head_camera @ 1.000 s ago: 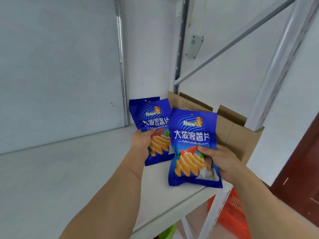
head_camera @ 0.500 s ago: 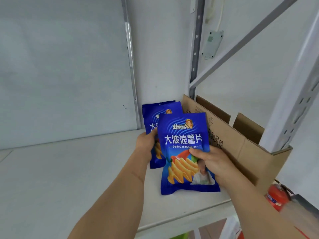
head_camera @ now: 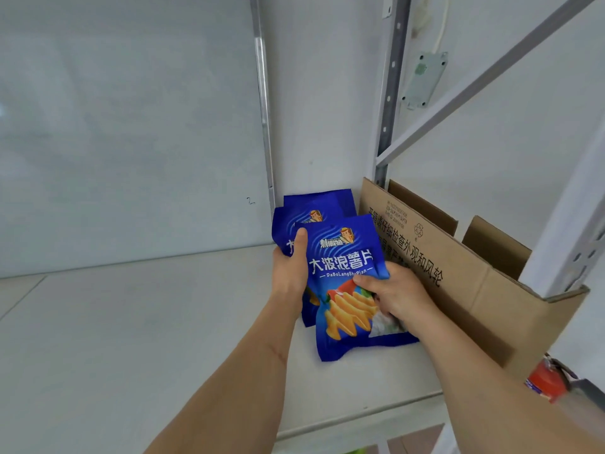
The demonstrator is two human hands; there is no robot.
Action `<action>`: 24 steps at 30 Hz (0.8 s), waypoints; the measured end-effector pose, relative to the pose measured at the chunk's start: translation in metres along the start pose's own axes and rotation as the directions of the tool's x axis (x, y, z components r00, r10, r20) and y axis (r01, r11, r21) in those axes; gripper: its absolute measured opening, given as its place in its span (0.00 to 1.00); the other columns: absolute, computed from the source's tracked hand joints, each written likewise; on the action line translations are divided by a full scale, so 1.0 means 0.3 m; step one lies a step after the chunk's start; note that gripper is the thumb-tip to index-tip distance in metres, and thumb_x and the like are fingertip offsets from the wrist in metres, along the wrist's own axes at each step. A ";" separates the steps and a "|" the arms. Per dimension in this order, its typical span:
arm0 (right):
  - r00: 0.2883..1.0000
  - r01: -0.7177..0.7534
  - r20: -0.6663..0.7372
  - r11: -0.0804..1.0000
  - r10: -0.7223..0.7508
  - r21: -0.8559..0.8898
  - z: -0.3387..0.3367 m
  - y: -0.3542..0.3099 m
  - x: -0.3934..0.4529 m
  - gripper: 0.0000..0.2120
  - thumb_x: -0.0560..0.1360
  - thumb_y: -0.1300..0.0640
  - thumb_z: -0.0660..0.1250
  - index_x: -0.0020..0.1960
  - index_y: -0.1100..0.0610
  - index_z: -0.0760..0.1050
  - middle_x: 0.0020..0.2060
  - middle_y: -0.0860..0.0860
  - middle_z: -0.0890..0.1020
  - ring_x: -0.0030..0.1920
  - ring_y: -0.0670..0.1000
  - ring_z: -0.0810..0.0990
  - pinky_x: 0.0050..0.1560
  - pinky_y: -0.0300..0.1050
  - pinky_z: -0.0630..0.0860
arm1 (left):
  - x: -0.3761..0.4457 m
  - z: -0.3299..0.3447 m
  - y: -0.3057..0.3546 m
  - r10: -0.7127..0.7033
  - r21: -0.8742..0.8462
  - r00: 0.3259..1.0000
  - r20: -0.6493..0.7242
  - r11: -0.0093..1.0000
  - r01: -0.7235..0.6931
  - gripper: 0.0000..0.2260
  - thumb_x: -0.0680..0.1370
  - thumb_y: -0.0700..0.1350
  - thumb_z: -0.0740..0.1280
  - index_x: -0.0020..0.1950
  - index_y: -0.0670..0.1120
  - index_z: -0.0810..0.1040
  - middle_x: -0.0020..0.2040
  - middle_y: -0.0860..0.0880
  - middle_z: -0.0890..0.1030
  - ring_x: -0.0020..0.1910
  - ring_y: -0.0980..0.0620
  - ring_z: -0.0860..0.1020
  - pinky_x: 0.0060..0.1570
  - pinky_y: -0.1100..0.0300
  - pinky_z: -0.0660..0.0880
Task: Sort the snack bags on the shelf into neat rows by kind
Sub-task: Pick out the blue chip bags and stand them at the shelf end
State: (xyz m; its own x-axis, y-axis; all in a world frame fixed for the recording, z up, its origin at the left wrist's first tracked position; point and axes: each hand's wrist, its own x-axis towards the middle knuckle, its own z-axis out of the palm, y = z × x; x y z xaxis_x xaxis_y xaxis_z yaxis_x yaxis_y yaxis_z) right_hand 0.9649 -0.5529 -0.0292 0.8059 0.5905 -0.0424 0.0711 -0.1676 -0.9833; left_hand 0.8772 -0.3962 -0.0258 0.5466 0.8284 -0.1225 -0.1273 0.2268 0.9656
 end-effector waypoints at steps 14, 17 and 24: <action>0.957 -0.024 -0.274 0.911 -0.099 -0.412 0.054 0.057 0.026 0.31 0.65 0.30 0.72 0.58 0.49 0.72 0.55 0.48 0.80 0.51 0.50 0.81 0.50 0.52 0.81 | 0.095 0.022 0.004 -0.017 0.161 1.000 0.002 0.987 0.016 0.19 0.80 0.50 0.69 0.66 0.44 0.71 0.59 0.44 0.82 0.51 0.46 0.84 0.49 0.49 0.82; 0.945 0.007 -0.268 0.832 -0.187 -0.555 0.049 0.027 0.015 0.36 0.70 0.35 0.71 0.70 0.52 0.66 0.64 0.52 0.73 0.63 0.52 0.75 0.54 0.49 0.77 | 0.069 0.014 0.040 0.008 0.188 1.000 -0.025 0.982 -0.003 0.19 0.81 0.51 0.67 0.67 0.44 0.68 0.59 0.45 0.81 0.49 0.49 0.82 0.41 0.57 0.80; 0.782 0.333 0.031 0.375 -0.622 -0.865 0.162 -0.023 -0.041 0.23 0.78 0.43 0.65 0.68 0.54 0.72 0.68 0.52 0.73 0.69 0.54 0.70 0.65 0.52 0.69 | -0.049 -0.178 0.080 0.344 0.797 0.935 -0.090 0.588 -0.140 0.24 0.83 0.55 0.59 0.77 0.46 0.65 0.70 0.47 0.75 0.66 0.46 0.75 0.61 0.51 0.74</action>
State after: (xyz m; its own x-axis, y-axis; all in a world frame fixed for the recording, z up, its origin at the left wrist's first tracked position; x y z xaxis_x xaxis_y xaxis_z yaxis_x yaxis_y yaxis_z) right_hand 0.9260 -0.5206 -0.0305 0.5678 0.5909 0.5731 0.8036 -0.5489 -0.2302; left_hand 0.8220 -0.3755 -0.0131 0.3927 0.8984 0.1967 0.5082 -0.3903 0.7678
